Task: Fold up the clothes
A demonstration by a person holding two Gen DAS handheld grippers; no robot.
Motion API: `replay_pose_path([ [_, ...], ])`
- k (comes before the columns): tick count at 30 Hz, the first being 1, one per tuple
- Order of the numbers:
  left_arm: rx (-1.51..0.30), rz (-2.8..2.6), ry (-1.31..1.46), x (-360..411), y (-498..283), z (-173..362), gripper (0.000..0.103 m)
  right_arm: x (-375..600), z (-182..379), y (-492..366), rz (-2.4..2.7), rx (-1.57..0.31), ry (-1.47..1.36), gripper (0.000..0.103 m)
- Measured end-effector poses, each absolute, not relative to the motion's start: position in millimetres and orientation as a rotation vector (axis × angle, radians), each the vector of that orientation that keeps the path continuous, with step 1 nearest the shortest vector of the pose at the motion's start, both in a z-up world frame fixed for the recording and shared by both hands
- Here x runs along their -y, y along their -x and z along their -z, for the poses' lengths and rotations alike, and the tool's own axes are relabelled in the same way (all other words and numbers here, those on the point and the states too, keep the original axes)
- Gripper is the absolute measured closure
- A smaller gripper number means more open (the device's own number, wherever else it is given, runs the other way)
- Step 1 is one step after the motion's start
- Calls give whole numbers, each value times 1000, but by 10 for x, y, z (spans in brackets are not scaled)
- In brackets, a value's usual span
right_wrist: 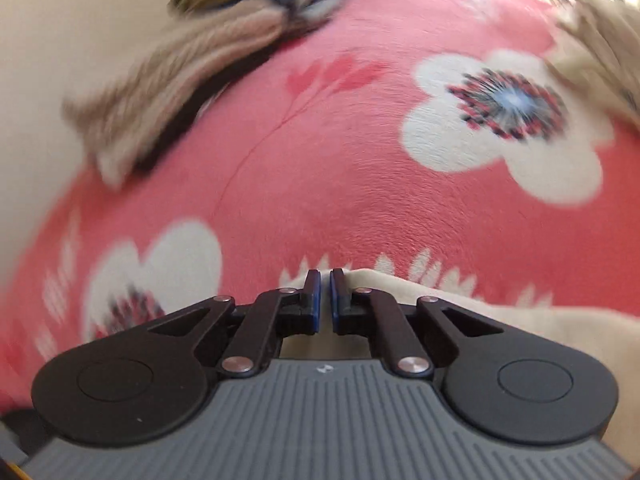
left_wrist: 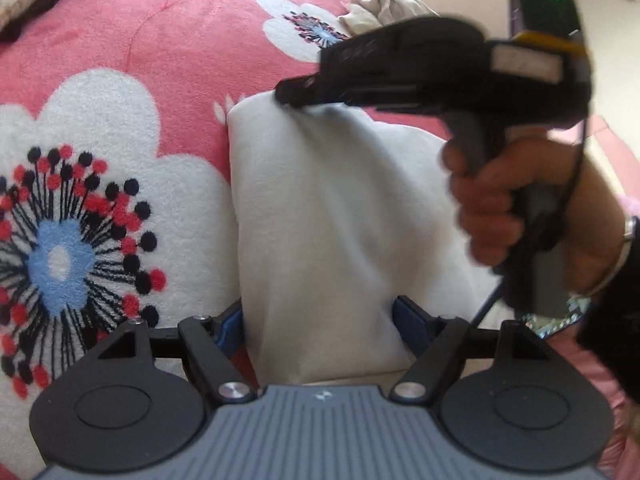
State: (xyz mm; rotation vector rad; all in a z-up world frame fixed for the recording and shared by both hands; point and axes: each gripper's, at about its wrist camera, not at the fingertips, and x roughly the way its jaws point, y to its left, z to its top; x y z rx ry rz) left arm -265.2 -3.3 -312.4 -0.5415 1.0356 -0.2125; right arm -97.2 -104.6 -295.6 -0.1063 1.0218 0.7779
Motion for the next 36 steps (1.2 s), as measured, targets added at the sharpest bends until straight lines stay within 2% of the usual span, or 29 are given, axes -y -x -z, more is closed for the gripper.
replay_pose_path([
  [7,-1028,155,425,216,2682,2971,25,1764,2265,1553,-710,-909,115,96],
  [9,-1027,133,391,306,2672,2943,25,2039,2192,1709,-719,-936,81,95],
  [12,-1024,95,333,408,2652,2937,25,2264,2397,1877,-632,-1003,132,95],
  [16,-1028,58,254,476,2671,2891,25,2382,3041,1880,-488,-1085,124,93],
  [21,-1046,5,192,591,2652,2812,25,2442,2715,2004,-522,-1072,73,91],
  [25,-1061,-25,167,648,2661,2769,25,2517,2417,2356,-706,-1062,147,90],
  [29,-1071,-46,147,697,2625,2770,25,2394,2681,2527,-773,-1130,293,85],
  [33,-1075,-58,104,770,2629,2759,25,2381,3126,2442,-680,-1219,286,85],
  [36,-1075,-67,90,792,2624,2757,25,2433,3029,2419,-681,-1218,264,85],
])
